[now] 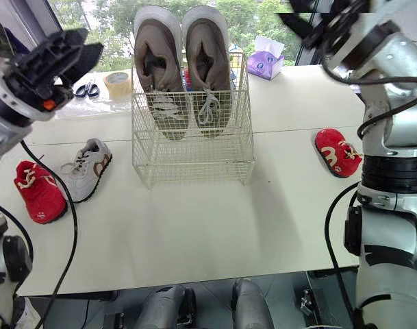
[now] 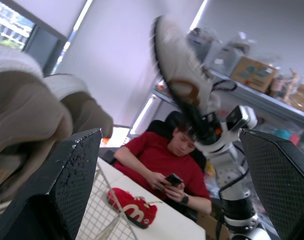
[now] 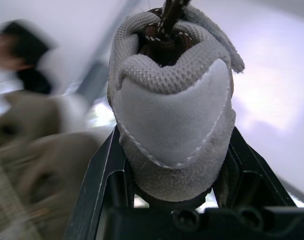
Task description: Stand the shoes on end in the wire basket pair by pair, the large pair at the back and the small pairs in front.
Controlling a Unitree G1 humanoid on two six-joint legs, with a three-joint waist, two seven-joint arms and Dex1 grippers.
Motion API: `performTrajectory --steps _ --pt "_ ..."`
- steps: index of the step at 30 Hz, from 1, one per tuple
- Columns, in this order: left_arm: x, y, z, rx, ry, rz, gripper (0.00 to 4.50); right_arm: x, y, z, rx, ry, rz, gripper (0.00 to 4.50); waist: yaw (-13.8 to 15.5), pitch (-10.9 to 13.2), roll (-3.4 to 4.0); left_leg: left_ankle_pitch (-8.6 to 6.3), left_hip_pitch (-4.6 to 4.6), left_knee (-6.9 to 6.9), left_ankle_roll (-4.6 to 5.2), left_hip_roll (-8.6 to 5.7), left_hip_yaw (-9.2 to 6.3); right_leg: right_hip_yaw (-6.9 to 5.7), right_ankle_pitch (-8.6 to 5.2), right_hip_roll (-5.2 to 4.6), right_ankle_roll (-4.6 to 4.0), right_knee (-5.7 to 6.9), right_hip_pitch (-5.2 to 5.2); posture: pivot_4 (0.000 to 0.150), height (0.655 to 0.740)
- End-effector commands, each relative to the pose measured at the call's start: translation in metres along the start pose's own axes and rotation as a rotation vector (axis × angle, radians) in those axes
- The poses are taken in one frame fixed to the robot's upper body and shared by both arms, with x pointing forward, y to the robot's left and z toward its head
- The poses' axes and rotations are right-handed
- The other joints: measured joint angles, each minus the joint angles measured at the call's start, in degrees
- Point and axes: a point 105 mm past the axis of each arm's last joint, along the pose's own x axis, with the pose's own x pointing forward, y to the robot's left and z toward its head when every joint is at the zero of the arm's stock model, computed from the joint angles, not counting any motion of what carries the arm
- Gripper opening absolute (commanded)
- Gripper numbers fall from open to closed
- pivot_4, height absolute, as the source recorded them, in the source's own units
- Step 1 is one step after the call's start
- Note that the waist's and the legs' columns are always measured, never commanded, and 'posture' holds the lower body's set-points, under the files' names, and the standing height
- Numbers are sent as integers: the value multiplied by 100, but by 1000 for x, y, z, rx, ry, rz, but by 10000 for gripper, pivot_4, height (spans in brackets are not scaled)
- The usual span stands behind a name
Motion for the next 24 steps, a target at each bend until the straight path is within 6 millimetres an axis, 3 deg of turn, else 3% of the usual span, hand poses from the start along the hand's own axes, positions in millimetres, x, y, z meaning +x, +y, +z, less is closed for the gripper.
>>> performTrajectory --steps 1,9,16,23,24 --pt "5 -12 -3 32 93 -83 45000 6 21 29 -113 -65 148 15669 3 1 -2 0 0 0 0 0 -1 0 0 0 0 0 0 1500 7400" --pt "9 -4 -8 -7 188 -124 45000 12 41 35 -107 -128 232 15669 -9 4 -7 5 1 1 -9 1 -3 0 0 -1 -1 1 -4 1500 7400" --pt "19 -4 9 -49 152 -192 45000 10 63 31 -103 -131 307 15669 3 6 -9 6 0 1 -11 2 -4 -1 0 -1 -1 6 -4 1500 7400" --pt "26 -9 -5 -54 283 -251 45000 11 78 31 -121 -149 361 15669 -11 6 -10 7 1 2 -11 2 -3 -1 0 -1 -1 13 -5 1500 7400" --pt "26 -10 -11 -50 314 -259 42520 12 78 32 -127 -151 363 15646 -11 6 -10 7 1 2 -12 2 -3 -1 0 -1 -1 14 -5 1500 7400"
